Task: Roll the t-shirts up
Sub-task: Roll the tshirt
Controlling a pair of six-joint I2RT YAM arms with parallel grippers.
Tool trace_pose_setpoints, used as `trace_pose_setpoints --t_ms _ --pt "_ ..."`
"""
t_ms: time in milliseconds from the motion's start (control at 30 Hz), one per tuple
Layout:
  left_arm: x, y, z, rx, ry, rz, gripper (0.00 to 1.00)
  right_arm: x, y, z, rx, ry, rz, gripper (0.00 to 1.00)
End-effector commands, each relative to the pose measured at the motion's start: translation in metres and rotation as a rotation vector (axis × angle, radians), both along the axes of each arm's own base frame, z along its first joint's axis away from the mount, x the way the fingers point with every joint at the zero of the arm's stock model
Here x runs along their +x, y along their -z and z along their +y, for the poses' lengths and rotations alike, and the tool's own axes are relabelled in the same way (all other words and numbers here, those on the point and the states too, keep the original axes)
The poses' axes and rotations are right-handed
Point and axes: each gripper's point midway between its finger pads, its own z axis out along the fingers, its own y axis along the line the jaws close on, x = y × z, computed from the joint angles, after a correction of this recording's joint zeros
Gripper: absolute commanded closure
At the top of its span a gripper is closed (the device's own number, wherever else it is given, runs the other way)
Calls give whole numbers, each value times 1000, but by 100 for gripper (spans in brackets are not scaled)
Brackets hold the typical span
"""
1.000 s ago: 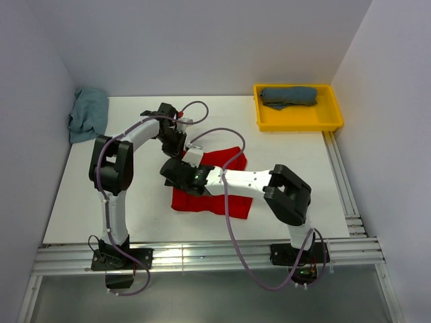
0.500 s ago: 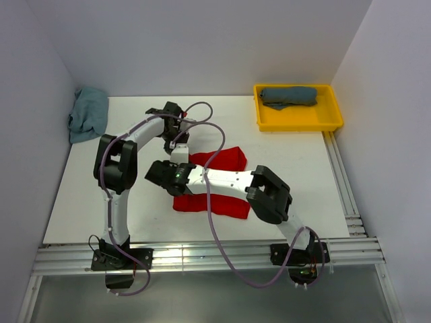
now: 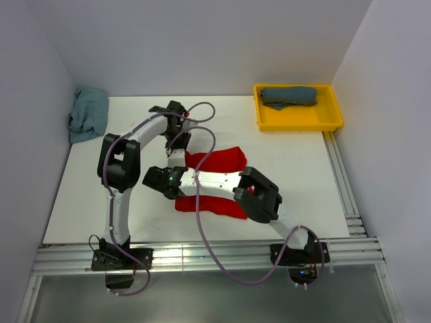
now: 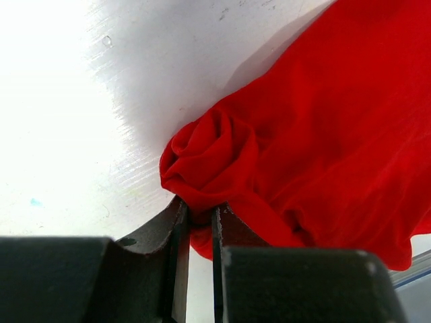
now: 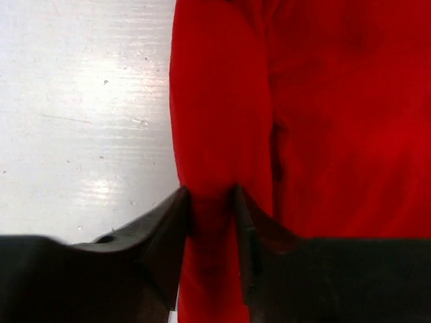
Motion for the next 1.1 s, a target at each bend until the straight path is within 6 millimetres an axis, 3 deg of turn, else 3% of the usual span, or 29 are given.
trace_pose_setpoints --t_ms 0,67,133,167,367,400,433,533,700,900,1067 --pt "15 -8 -8 -12 5 -51 83 -4 0 -8 4 20 -12 66" --pt "17 -16 -13 -38 18 -59 69 -6 -9 -6 56 17 -15 69" --pt "20 -25 -16 -62 30 -79 60 -5 -4 -7 114 19 -17 73" --pt "21 -32 -18 -81 39 -95 49 -6 -4 -6 148 18 -9 73" --pt "21 -73 -35 -283 114 -127 29 0 -9 -21 443 66 -13 74" --pt "16 -79 -42 -350 130 -111 18 -3 0 -23 511 68 4 74" --pt "18 -85 -39 -383 123 -116 17 1 -8 -28 563 84 -2 75" --pt "17 -96 -34 -486 117 -113 15 2 -5 -35 707 100 13 75" --pt "13 -88 -23 -559 100 -85 10 -1 0 -42 939 120 44 75" --pt "-5 -49 -18 -581 94 -17 10 -4 10 -50 1150 144 95 75" --pt "-10 -19 -24 -610 64 40 10 -5 18 -47 1198 148 123 76"
